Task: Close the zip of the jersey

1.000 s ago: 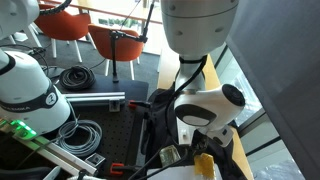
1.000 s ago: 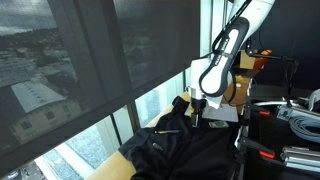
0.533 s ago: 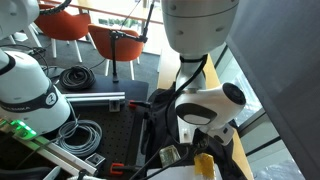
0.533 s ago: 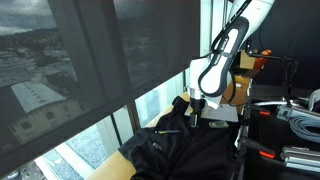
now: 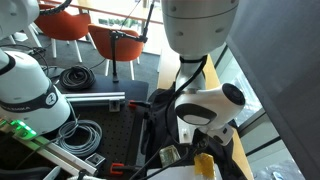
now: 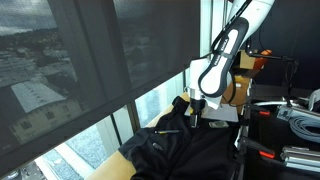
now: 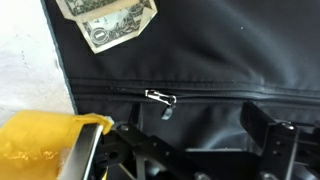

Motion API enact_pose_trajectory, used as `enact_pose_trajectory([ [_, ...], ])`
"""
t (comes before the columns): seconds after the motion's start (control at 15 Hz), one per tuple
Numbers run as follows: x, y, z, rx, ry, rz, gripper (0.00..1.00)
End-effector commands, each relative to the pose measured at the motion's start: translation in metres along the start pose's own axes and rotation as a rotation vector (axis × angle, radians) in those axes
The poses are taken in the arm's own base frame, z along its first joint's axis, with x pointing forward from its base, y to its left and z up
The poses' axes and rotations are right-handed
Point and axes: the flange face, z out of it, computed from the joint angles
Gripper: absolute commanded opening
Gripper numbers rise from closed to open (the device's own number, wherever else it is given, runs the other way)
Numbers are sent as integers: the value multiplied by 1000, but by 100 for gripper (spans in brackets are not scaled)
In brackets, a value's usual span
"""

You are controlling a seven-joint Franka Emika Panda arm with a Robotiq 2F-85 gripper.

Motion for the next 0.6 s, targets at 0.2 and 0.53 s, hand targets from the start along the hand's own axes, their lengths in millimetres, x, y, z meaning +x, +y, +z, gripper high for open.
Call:
enact_pose_trajectory([
  [0.2, 2, 4, 5, 3, 16, 1, 100],
  [0.53, -1, 6, 9, 5, 9, 8, 95],
])
